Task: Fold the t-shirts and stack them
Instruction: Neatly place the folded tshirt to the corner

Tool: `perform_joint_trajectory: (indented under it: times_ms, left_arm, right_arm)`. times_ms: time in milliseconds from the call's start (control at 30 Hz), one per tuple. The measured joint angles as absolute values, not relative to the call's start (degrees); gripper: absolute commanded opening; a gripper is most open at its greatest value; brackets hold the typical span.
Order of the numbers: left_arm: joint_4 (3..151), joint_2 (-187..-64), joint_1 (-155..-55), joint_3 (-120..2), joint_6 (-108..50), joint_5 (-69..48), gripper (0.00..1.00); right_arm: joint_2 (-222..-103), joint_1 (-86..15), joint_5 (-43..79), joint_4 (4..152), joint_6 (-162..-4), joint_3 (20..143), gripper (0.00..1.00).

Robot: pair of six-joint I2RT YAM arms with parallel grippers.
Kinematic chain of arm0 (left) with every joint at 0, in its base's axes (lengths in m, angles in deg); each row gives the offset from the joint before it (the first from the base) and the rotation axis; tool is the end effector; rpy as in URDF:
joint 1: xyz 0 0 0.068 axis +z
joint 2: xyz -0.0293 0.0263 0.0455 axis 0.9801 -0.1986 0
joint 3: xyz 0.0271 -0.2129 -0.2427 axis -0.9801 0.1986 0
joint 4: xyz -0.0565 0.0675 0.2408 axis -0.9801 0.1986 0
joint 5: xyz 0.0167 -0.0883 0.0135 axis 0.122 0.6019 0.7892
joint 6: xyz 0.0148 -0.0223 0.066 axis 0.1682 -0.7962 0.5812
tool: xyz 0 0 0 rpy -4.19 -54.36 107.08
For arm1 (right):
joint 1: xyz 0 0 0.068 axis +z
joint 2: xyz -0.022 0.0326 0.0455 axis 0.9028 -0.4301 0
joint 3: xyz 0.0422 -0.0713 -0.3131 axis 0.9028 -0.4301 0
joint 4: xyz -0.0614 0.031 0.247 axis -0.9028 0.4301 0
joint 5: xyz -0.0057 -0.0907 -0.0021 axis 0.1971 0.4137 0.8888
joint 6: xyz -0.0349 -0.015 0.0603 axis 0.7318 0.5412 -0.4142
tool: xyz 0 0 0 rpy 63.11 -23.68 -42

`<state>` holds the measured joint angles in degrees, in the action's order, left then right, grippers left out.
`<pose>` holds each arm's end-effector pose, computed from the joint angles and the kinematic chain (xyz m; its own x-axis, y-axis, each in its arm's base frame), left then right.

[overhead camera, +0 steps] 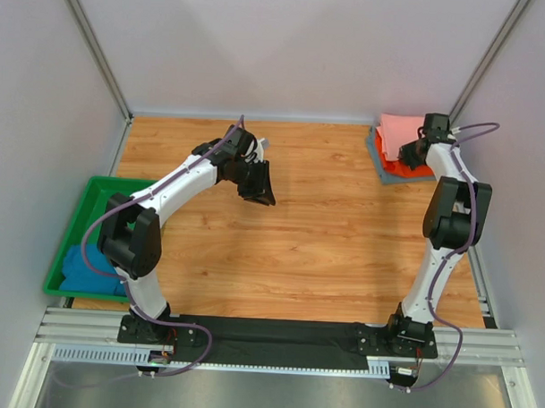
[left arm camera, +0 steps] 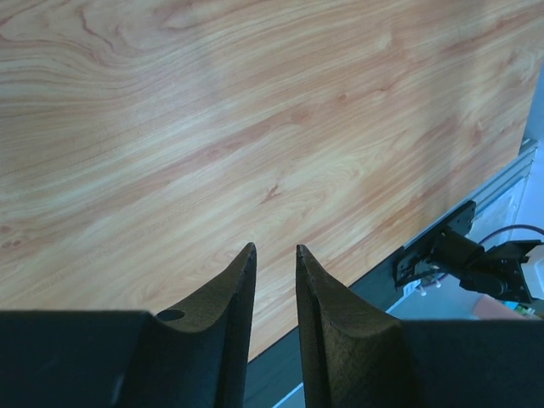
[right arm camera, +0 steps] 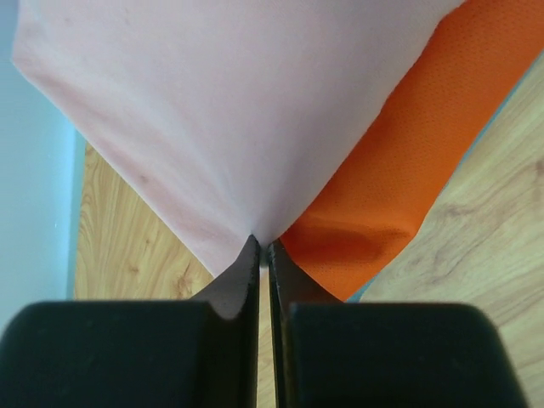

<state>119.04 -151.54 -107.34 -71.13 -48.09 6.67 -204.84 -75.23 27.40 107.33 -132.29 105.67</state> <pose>0.3367 -0.2139 0.3029 -0.9611 -0.0019 -0.2761 0.1675 0.7908 -0.5887 0.5060 -0.0978 0.2303 -0.2716 0.8948 -0.3542 0.7728 0.4221 0.4738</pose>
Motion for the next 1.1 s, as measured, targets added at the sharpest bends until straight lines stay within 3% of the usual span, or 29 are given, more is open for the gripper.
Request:
perform_joint_trajectory:
  times_ms: [233, 267, 300, 600, 933, 1100]
  left_arm:
    - [118.6, -150.3, -107.3, -69.8, -48.1, 7.0, 0.32]
    - [118.6, -149.9, -107.3, -69.3, -48.1, 7.0, 0.32]
    - [118.6, -149.4, -107.3, -68.7, -48.2, 7.0, 0.32]
    - [118.8, -148.4, -107.3, -68.0, -48.3, 7.0, 0.32]
    - [119.0, -144.3, -107.3, -67.0, -48.2, 7.5, 0.32]
    - [120.5, -141.2, -107.3, -66.2, -47.4, 7.4, 0.33]
  right_arm:
    - [-201.4, -75.9, 27.3, 106.8, -131.2, 102.0, 0.05]
    - [-201.1, -75.9, 27.3, 106.8, -131.1, 101.4, 0.07]
    - [-200.9, -76.0, 27.2, 106.6, -131.0, 100.6, 0.17]
    - [-200.8, -76.0, 25.7, 107.1, -128.5, 97.8, 0.40]
    - [-199.6, -76.2, 20.2, 106.7, -122.8, 95.8, 0.41]
    - [-198.6, -76.3, 17.3, 108.0, -119.7, 95.5, 0.55]
